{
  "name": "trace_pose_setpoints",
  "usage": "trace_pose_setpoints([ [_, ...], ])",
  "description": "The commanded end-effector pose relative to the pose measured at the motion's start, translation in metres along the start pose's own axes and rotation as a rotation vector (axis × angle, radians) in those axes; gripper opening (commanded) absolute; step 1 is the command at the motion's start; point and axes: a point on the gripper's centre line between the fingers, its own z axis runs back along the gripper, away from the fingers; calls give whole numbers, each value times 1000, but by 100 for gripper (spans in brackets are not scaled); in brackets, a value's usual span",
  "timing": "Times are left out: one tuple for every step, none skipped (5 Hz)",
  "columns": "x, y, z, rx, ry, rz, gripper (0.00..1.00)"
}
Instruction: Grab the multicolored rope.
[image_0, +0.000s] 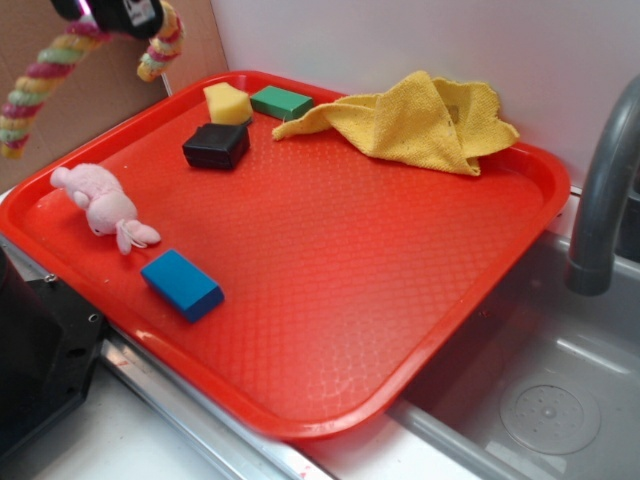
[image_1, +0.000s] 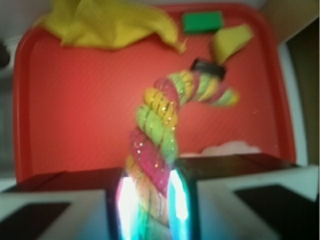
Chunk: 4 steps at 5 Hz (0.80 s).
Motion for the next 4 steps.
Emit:
trace_pose_setpoints([
  [19, -20, 10, -11, 14, 8, 0],
  [23, -26, 14, -7, 4, -6, 0],
  [21, -28, 15, -12, -11, -14, 0],
  [18, -27, 14, -17, -14, -11, 0],
])
